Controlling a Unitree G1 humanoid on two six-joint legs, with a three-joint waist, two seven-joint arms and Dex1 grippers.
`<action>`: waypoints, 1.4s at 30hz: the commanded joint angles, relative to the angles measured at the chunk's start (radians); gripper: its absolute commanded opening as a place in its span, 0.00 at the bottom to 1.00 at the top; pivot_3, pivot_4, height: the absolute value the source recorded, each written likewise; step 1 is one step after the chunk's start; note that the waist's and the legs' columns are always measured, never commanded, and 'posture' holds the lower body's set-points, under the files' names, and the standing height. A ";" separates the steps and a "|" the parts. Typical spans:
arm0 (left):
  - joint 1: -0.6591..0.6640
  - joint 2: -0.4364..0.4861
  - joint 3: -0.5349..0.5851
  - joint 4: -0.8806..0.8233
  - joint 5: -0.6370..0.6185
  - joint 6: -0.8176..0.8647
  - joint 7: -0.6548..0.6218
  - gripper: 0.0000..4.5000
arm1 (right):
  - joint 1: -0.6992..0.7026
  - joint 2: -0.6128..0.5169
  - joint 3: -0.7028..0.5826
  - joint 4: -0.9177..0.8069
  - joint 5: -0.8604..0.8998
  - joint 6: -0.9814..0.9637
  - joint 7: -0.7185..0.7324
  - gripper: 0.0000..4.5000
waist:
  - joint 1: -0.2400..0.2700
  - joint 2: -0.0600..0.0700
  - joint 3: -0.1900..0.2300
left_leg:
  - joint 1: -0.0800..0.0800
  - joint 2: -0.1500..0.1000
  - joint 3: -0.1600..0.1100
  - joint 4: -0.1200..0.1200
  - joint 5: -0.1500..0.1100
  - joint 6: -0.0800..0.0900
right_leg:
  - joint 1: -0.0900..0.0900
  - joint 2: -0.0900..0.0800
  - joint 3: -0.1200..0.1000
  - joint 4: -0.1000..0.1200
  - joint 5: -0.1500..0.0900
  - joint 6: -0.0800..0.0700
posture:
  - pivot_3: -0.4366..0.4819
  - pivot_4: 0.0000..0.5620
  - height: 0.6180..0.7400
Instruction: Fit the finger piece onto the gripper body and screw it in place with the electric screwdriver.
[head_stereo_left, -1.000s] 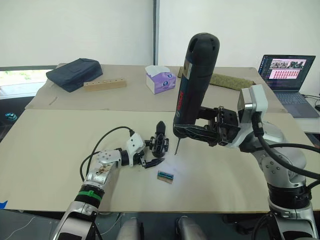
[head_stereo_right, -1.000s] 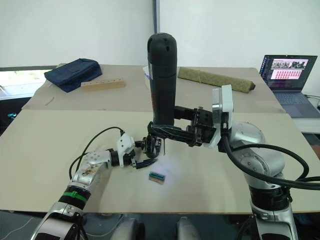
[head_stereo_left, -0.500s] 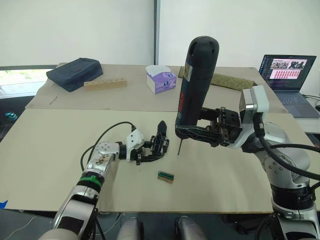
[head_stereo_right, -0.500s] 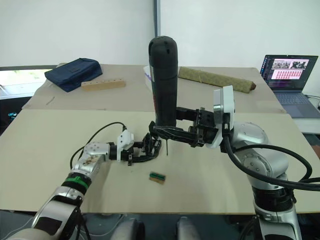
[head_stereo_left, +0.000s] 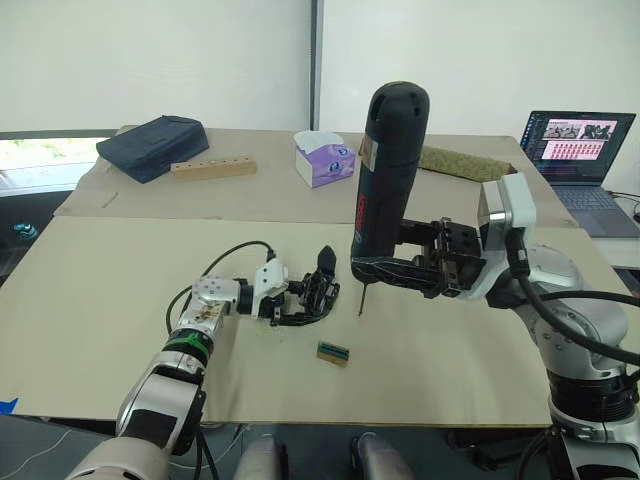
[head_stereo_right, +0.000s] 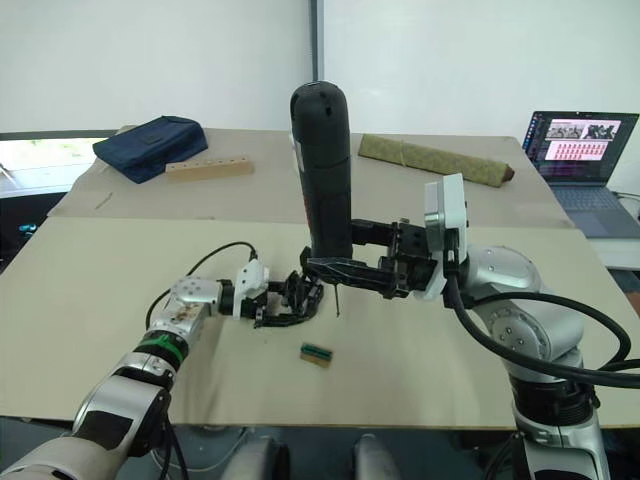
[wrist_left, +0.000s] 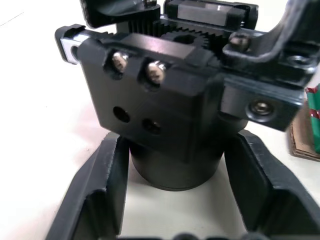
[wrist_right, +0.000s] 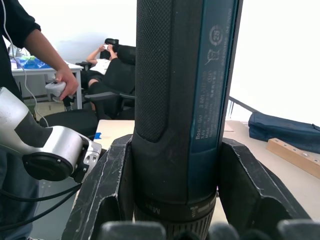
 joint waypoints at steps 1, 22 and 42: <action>0.044 0.024 0.020 -0.023 0.005 0.015 0.023 0.99 | -0.006 -0.008 -0.051 -0.040 0.040 -0.006 -0.006 0.42 | -0.004 0.000 0.000 | 0.000 0.000 0.000 0.000 0.000 0.000 | 0.000 0.000 0.000 0.000 0.000 0.000 | 0.48 0.27 1.00; 0.405 -0.009 0.028 -0.682 -0.036 0.359 0.349 0.99 | -0.018 0.000 -0.037 -0.016 0.018 -0.029 0.000 0.42 | -0.002 0.000 0.000 | 0.000 0.001 0.000 0.000 0.000 0.000 | 0.000 0.000 0.000 0.001 0.000 0.000 | 0.48 0.27 1.00; 0.352 -0.042 -0.024 -0.613 -0.006 0.352 0.391 0.99 | -0.023 0.016 -0.031 -0.018 0.001 -0.033 0.003 0.42 | 0.016 0.000 0.000 | 0.001 0.000 0.000 0.000 0.000 0.000 | 0.000 -0.001 0.000 0.000 0.000 0.000 | 0.48 0.27 1.00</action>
